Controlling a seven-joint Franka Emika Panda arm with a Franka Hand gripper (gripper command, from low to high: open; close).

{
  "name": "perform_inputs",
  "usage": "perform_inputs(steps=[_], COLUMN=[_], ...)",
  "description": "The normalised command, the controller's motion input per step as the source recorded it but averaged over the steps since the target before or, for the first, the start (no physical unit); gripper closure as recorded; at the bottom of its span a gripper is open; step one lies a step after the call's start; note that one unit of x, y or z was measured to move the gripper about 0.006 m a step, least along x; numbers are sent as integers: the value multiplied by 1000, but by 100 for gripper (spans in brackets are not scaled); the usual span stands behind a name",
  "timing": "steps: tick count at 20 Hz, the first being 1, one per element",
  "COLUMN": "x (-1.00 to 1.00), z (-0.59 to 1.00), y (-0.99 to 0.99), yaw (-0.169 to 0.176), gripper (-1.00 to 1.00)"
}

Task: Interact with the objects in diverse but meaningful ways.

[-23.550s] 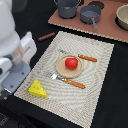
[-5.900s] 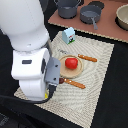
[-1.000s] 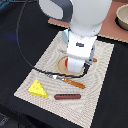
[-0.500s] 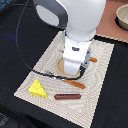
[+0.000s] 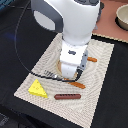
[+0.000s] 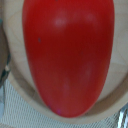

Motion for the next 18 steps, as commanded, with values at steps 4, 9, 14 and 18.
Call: perform_inputs(steps=[4, 9, 14, 18], x=[-178, -27, 71, 49], z=[-214, -14, 113, 73], y=[213, 230, 274, 228], yaw=[0, 0, -2, 0], gripper=[100, 100, 100, 100])
